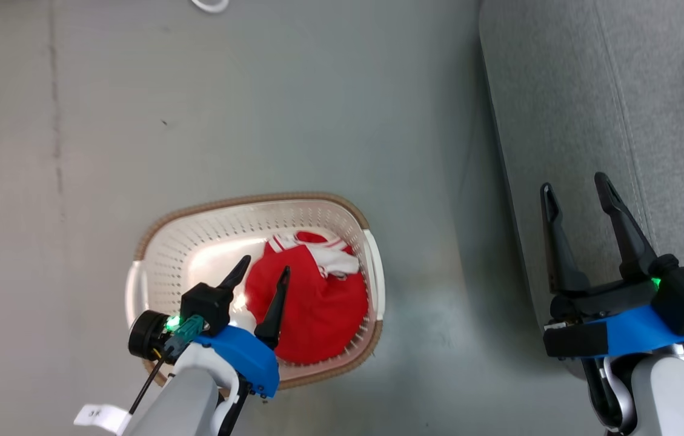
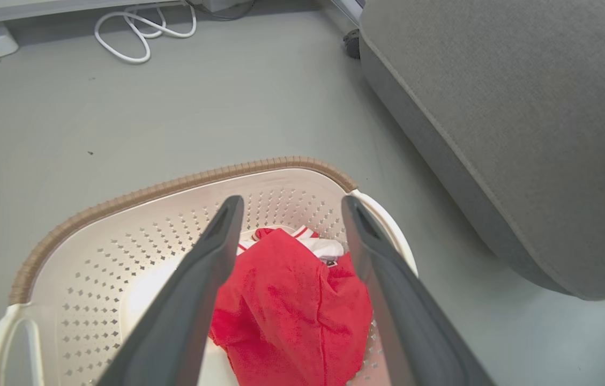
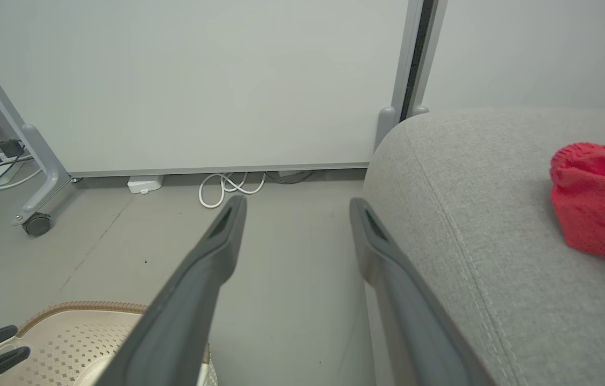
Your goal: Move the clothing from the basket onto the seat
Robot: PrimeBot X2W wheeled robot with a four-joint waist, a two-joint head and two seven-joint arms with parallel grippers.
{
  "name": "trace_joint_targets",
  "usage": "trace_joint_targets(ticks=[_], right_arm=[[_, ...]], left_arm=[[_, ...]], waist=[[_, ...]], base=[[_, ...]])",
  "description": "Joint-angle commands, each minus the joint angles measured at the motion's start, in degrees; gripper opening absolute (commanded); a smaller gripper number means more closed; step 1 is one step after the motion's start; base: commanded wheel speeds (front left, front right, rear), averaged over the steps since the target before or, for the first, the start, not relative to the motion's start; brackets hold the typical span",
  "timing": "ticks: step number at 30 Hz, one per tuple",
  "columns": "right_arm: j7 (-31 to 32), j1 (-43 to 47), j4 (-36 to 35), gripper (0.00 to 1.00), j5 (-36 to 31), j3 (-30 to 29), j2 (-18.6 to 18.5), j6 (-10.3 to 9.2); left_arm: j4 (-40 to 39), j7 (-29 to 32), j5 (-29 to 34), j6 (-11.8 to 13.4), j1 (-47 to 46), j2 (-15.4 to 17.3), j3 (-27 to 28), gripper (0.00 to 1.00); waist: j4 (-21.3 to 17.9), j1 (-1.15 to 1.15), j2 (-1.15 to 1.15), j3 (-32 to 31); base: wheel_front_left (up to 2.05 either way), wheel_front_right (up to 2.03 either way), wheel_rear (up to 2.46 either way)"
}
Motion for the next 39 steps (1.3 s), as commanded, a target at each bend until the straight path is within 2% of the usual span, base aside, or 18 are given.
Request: trace_joint_targets(ticks=[1,9,23,29,34,39], right_arm=[[-0.4,-1.3,-0.5,1.00,0.2,0.4,0.1,0.03],[-1.6,-3.6,-0.8,1.00,1.4,2.9,0.1,0.03],[-4.3,-6.8,1.3,1.00,5.3,6.4,0.1,0.03],[-4.9,-7.3,2.1,1.00,6.5,7.1,0.1,0.03],[-5.2,-7.7,2.9,1.00,7.5,8.0,0.1,0.03],[-5.3,-7.9,3.2,1.00,8.1,8.2,0.1,0.03]], left_arm=[[2.4,-0.3,-1.5,0.0,-2.8,0.5,-1.5,1.00],[12.1,-0.3,-5.5,0.0,-11.1,1.1,-8.5,1.00],[21.9,-0.2,-9.6,0.0,-19.0,3.1,-12.1,1.00],[25.7,0.0,-9.1,2.4,-21.2,3.6,-11.8,1.00],[29.6,2.0,-9.1,5.3,-22.8,3.7,-11.7,1.00],[31.9,3.7,-8.8,7.0,-23.9,3.7,-12.3,1.00]], waist=[[-2.9,-0.02,0.00,5.1],[-5.4,-0.02,0.00,12.2],[-10.1,-0.02,0.00,20.8],[-11.5,-0.02,0.00,22.7],[-12.5,-0.02,0.00,23.6],[-13.0,-0.02,0.00,23.9]], base=[[0.00,0.00,0.00],[0.00,0.00,0.00],[0.00,0.00,0.00],[0.00,0.00,0.00],[0.00,0.00,0.00],[0.00,0.00,0.00]])
